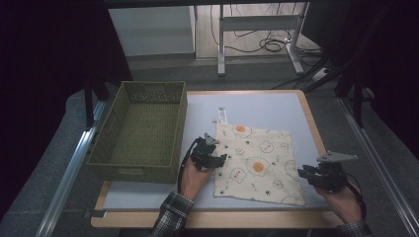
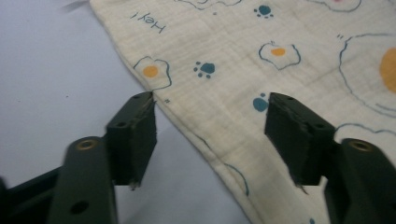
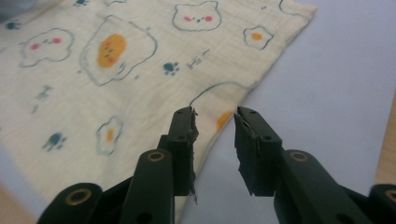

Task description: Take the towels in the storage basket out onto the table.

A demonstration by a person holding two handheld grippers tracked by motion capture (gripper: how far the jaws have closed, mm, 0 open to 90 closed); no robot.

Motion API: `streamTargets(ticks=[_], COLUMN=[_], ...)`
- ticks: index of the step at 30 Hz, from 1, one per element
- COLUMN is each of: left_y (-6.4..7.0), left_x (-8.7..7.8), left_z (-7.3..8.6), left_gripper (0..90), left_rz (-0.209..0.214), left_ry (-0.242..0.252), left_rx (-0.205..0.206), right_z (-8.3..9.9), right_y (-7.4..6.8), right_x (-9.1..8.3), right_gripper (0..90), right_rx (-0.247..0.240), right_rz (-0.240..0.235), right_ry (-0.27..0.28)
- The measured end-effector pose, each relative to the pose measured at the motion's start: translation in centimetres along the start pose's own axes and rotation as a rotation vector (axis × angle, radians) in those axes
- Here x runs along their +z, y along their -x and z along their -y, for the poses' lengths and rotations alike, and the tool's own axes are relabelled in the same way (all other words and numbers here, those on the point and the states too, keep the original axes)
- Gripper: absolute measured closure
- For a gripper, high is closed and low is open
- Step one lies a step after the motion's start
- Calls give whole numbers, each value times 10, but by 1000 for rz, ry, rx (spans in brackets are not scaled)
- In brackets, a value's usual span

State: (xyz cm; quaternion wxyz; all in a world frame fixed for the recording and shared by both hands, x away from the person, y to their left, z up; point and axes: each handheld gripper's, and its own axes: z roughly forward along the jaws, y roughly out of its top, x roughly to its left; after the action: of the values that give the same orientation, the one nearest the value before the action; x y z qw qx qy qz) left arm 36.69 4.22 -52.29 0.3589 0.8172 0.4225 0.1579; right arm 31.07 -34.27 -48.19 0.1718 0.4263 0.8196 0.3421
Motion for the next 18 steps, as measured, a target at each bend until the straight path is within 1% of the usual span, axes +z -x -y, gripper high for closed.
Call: streamTargets(ticks=[1,2,3,4,5,6,7,8,9,10,11,12,13,14,15,16,17,18], left_y=[0,0,0,0,0,0,0,1,2,3,2,1,-1,-4,-7,-9,-14,-14], left_x=[5,5,9,11,11,10,10,9,7,5,4,4,4,5,8,9,16,16], left_z=[0,0,1,2,4,5,5,5,6,5,4,3,1,-3,-8,-11,-21,-21], left_gripper=[415,431,431,455,554,605,692,761,761,809,802,711,559,559,543,543,537,531], left_rz=[-6,-6,-8,-8,11,12,12,14,20,26,32,37,28,15,12,12,0,0], left_ry=[-22,-22,-32,-37,-24,-26,-26,-31,-43,-57,-64,-59,-47,-41,-25,-19,-15,-15], left_rx=[-4,-4,-2,-3,-16,-10,-10,0,5,8,7,5,-4,-9,-26,-32,-38,-38], right_z=[-4,-4,-7,-9,-13,-14,-16,-19,-19,-21,-24,-26,-31,-31,-37,-37,-43,-43], right_y=[2,2,4,6,11,12,15,18,18,20,24,27,32,32,39,39,45,45], right_x=[9,9,13,18,27,30,34,38,38,41,46,49,55,55,64,64,71,71], right_gripper=[658,658,656,655,654,654,654,654,654,654,651,643,617,617,587,587,565,565], right_rx=[1,1,3,7,12,13,18,26,26,32,34,40,52,52,66,66,82,82], right_rz=[13,13,18,19,27,32,36,38,38,39,41,45,51,51,63,63,69,69], right_ry=[2,2,3,4,5,6,7,9,9,10,12,15,14,14,7,7,5,5])
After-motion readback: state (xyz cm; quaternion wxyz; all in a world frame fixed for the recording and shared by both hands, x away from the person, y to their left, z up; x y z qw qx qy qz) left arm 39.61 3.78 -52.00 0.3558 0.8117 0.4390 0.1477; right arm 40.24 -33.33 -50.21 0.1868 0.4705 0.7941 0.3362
